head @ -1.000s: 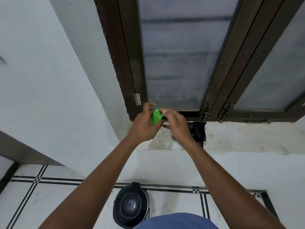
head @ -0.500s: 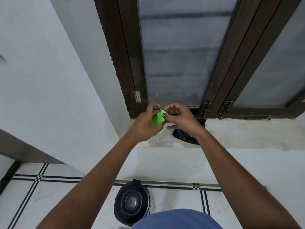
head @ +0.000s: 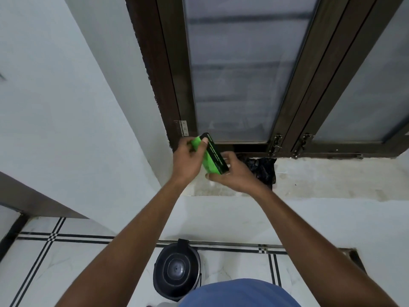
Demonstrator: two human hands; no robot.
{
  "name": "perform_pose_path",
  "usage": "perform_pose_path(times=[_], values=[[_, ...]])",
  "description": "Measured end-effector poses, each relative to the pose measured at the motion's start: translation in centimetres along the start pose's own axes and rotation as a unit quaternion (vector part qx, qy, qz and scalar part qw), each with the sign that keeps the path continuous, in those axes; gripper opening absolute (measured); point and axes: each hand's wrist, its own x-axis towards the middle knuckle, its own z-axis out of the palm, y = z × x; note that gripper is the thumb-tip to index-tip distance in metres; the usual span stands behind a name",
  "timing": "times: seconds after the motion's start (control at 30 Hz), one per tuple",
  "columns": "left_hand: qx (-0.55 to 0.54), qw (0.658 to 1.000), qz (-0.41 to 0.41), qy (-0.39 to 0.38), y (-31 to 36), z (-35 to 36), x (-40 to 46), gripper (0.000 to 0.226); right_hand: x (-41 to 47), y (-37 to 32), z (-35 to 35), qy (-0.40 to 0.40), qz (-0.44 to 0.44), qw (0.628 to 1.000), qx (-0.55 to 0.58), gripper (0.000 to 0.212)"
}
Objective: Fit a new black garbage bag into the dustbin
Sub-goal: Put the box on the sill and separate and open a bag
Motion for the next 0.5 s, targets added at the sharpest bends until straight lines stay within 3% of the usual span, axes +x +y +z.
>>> perform_pose_path(times=[0.1,0.2,0.33,0.5], values=[[0.026,0.989,-0.142,-0.014,-0.5,-0.3,0.2,0.063,0.5,2.3,1.5,0.046,-0.043,0.993,-0.103,0.065],[0.089,0.956,-0.270,-0.078,-1.4,-1.4,-1.1,0.075,2.1,3.5,2.5,0.033,-0.047,0.979,-0.194,0.062],[0.124,0.935,-0.277,-0.185,-4.1,-2.9,-3.4,0.052,4.6,4.4,4.5,-0.033,-0.061,0.953,-0.295,0.069],[0.128,0.921,-0.288,-0.231,-6.0,-4.1,-5.4,0.042,6.7,4.3,6.1,-0.043,-0.058,0.960,-0.270,0.096]])
